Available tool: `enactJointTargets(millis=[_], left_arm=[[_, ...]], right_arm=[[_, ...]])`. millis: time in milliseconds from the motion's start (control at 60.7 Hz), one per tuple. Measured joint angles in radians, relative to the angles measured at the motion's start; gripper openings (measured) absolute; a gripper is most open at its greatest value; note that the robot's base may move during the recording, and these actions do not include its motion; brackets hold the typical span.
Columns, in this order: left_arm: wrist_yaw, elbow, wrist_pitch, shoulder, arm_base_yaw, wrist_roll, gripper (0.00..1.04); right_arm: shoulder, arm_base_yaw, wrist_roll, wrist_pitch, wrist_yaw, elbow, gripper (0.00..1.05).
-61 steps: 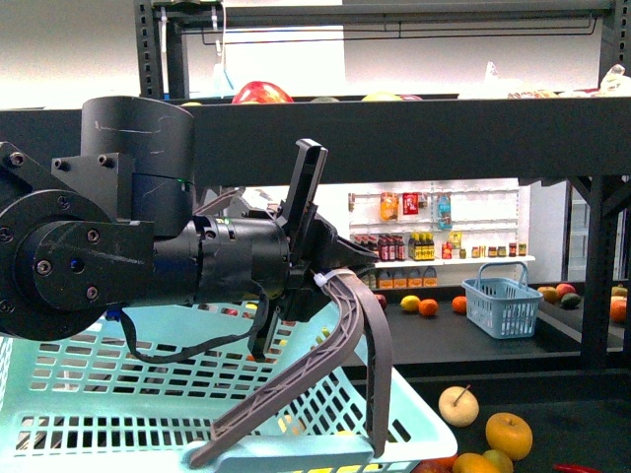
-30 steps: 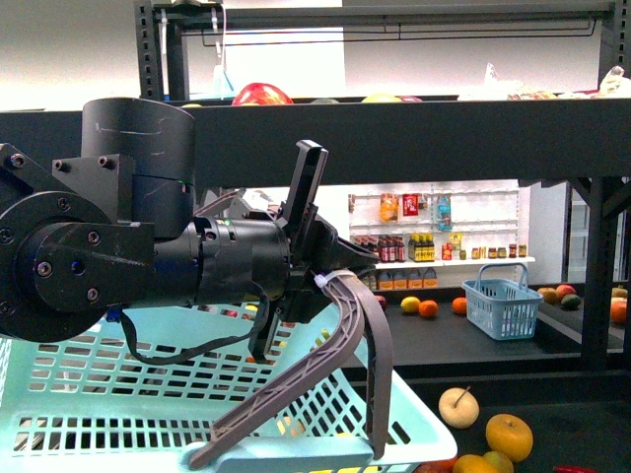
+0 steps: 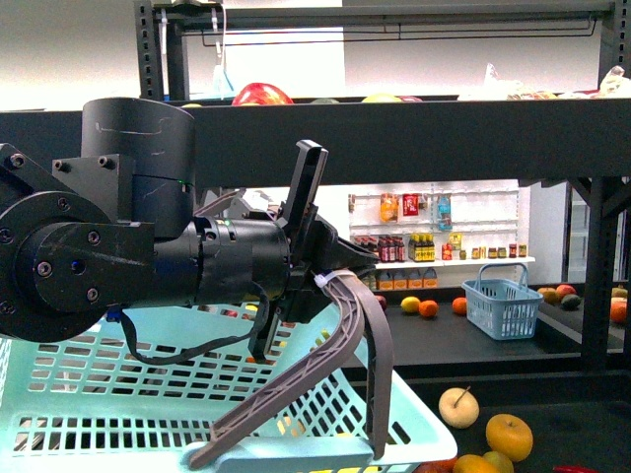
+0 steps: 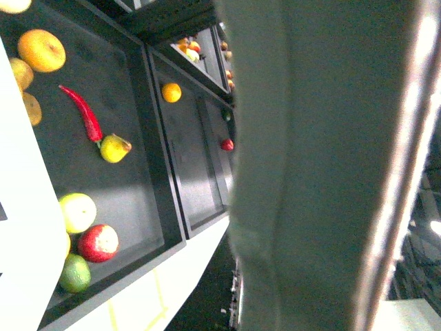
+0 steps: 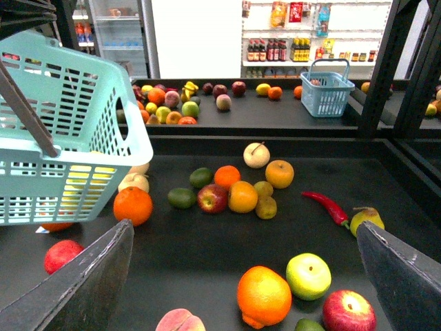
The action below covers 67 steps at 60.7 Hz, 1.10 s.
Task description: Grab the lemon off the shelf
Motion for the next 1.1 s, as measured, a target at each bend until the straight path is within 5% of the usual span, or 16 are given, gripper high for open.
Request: enactJointTargets(millis=[132,577,1104], left_arm=[[-0.168,0.0,0.016,0.005,-0.003,-0.012,0.06],[-0.282,0.042,0.298,0.041,0.219,-0.264,0.06],[-0.259,-0.027,0.488,0.057,0.603,-0.402,0.06]], right_arm=[[0.0,0.0,0.0,0.0,0.0,0.0,0.97],[-0.001,0.0,0.0,0.0,0.0,0.0,0.97],[-0.001,0.0,0.0,0.0,0.0,0.0,0.97]])
